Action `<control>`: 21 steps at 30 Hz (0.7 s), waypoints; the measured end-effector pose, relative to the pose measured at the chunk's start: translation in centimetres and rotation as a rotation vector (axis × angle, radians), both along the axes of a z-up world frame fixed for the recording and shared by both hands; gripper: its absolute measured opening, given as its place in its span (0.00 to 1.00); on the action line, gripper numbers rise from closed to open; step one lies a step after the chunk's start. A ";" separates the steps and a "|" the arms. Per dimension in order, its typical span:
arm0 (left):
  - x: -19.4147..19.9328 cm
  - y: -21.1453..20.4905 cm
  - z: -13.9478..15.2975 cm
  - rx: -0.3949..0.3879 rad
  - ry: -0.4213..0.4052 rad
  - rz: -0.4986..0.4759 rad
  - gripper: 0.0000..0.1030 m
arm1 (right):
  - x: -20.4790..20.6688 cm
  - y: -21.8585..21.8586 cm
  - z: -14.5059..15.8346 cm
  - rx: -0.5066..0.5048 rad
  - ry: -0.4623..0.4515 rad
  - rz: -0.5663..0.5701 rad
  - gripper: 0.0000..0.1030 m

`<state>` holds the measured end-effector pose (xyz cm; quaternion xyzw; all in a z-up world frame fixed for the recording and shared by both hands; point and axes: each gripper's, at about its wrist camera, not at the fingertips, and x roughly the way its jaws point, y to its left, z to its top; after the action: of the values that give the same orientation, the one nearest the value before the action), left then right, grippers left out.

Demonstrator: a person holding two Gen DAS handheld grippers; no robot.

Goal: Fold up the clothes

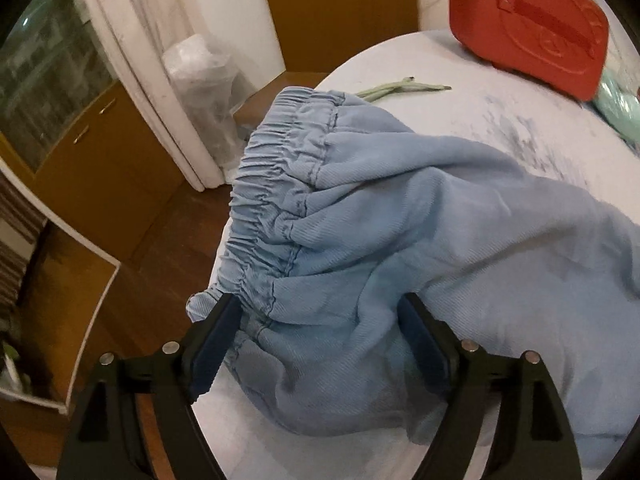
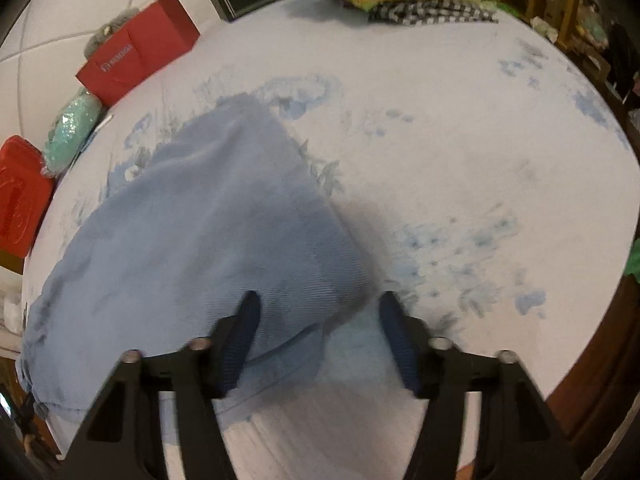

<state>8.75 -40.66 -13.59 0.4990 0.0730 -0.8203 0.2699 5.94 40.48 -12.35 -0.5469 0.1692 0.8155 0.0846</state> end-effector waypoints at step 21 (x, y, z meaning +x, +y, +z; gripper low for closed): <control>-0.4 3.5 4.5 0.003 0.044 -0.081 0.82 | 3.2 -0.5 4.8 0.050 0.091 0.044 0.50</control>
<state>8.38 -37.14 -9.13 0.4835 0.0598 -0.8413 0.2341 9.10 39.98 -7.57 -0.5106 0.1404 0.8452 0.0725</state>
